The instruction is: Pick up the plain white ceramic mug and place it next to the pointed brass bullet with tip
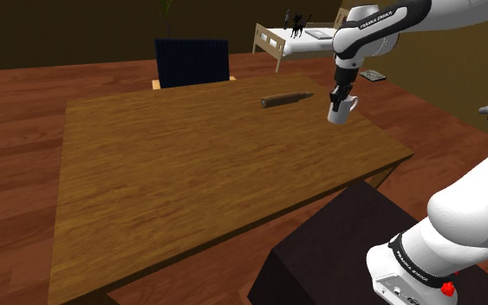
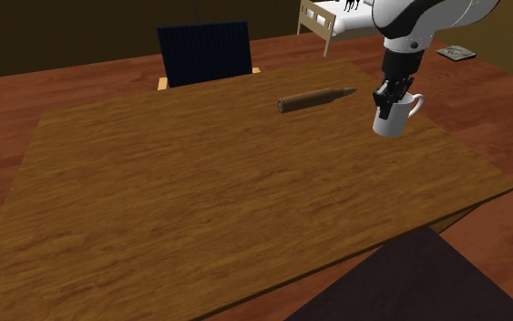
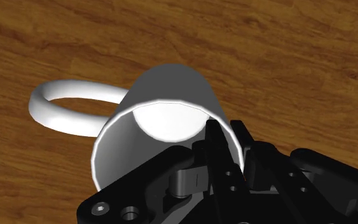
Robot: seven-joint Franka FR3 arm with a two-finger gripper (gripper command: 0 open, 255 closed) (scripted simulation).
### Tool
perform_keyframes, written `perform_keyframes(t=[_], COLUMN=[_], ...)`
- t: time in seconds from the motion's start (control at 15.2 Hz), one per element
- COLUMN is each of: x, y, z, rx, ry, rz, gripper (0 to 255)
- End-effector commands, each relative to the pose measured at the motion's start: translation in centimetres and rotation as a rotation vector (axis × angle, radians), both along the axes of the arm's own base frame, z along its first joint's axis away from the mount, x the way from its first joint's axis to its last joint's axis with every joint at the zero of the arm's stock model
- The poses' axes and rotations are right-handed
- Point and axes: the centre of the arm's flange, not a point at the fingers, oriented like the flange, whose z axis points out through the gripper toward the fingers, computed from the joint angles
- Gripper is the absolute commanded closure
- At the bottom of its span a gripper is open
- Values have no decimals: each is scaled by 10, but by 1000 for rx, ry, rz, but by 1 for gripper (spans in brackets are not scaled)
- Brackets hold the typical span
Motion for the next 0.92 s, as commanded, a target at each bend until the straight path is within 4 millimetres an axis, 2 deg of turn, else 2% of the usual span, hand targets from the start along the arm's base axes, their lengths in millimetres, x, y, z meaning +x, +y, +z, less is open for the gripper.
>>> perform_keyframes(t=[0.0,0.4,0.46,0.79,0.86], x=[0,0,0,0,2], y=[1,1,1,1,1], z=[-7,-7,-7,-7,6], rx=[0,0,0,0,0], ry=[0,0,0,0,0], rz=[0,0,0,0,0], gripper=[255,255,0,0,0])
